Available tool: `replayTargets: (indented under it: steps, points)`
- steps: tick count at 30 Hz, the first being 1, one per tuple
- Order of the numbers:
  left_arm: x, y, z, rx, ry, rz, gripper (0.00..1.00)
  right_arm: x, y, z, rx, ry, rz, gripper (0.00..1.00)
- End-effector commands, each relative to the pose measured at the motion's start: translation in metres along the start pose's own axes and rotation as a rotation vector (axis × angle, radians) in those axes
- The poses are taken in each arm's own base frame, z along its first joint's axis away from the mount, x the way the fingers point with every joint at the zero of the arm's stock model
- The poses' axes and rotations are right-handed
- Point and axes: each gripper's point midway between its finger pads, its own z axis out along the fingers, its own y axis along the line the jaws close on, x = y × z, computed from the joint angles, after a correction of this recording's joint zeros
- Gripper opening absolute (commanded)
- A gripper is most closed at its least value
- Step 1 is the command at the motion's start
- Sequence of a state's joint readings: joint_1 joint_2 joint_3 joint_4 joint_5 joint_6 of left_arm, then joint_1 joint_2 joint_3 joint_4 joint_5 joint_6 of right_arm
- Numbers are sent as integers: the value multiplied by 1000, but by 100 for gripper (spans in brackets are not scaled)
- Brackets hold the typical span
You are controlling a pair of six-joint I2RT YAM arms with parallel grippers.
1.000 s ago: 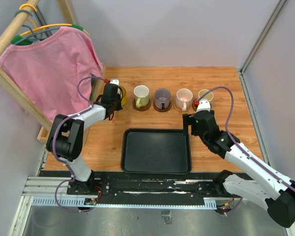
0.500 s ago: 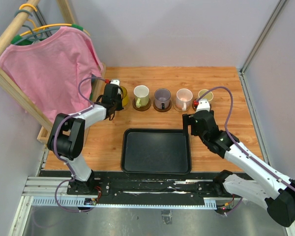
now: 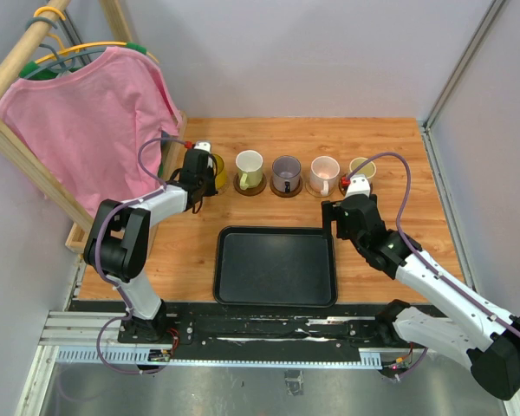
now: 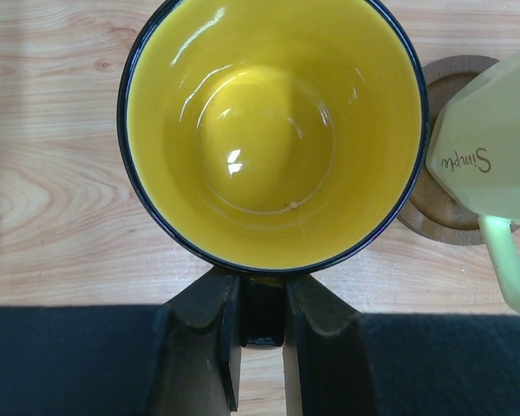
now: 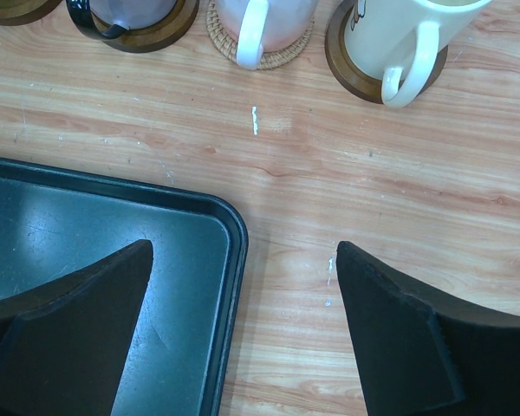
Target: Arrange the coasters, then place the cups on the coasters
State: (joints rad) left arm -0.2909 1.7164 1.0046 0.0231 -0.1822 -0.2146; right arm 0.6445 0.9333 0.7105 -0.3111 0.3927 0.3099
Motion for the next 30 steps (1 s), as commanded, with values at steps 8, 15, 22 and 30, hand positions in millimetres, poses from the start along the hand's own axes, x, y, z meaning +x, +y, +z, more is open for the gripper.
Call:
replayTargets:
  steps: [8,15,22,30]
  points:
    - [-26,-2,-5,11,-104,-35,0,-3,-1,1,-1,-10,24,88]
    - [-22,1,-4,-2,-94,-36,1,-2,1,1,-11,-5,30,88]
    - [-17,4,-5,-16,-78,-43,14,-1,2,1,-16,-4,31,88]
    - [-18,5,-10,-16,-83,-42,61,0,3,1,-23,-4,37,88]
